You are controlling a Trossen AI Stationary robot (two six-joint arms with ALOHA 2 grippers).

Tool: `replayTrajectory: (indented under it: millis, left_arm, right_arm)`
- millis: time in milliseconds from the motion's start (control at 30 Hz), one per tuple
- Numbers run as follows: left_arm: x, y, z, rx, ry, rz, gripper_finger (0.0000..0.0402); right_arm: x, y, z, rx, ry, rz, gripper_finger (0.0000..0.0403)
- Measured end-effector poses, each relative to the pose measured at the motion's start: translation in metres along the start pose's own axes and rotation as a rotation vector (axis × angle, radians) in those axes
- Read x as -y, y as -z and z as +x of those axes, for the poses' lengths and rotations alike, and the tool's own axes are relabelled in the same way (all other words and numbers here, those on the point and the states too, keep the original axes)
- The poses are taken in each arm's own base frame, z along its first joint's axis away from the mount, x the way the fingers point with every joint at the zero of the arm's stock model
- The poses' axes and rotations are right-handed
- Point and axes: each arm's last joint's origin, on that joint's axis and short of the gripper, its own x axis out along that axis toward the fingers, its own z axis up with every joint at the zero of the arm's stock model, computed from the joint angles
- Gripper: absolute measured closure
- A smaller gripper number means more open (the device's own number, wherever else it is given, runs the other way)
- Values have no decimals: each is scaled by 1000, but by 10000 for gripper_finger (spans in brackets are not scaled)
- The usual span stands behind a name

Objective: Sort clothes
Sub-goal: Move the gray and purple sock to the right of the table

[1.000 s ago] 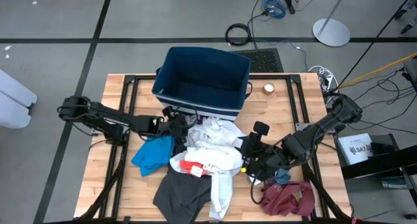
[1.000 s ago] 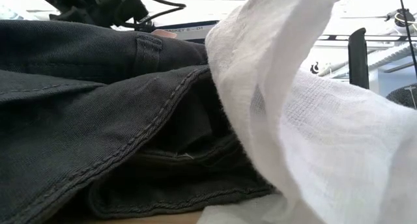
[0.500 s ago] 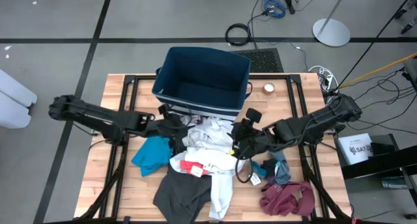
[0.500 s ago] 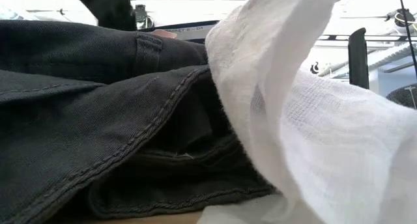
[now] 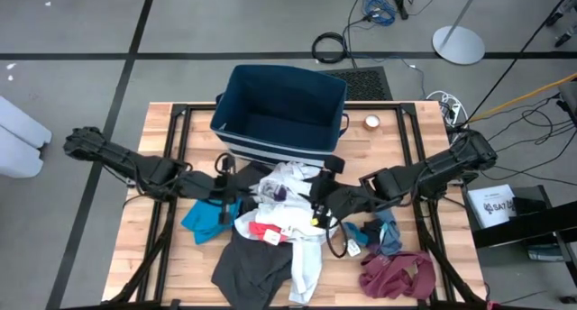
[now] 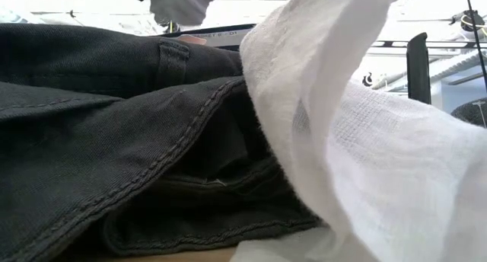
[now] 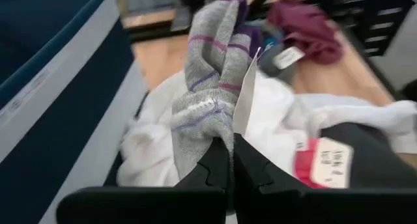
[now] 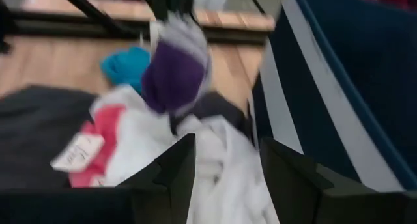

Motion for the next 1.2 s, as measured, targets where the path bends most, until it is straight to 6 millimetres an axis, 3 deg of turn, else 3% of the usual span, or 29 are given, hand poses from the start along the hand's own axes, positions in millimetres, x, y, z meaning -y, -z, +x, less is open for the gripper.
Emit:
replayTrajectory:
  millis: [133,300,533,800,967,1133,1200]
  left_arm:
    - [1,-2,0,20,12,-2,399]
    - [1,-3,0,32,13,-6,399]
    - [1,-3,0,29,16,-5,399]
    - [1,-2,0,26,16,-4,399]
    - [1,-2,0,26,27,-4,382]
    - [3,-2,0,24,75,-2,345]
    - [3,-2,0,23,76,-1,324]
  right_arm:
    - [-5,-8,-1,79,-47,-20,243]
    - [-19,-10,12,119,-149,-60,243]
    - [-27,-8,40,150,-119,-127,243]
    - [-22,-6,52,141,-65,-128,247]
    - [-22,-6,52,141,-62,-134,295]
    - [-22,-5,52,136,-63,-149,386]
    - [-22,-5,52,137,-61,-152,394]
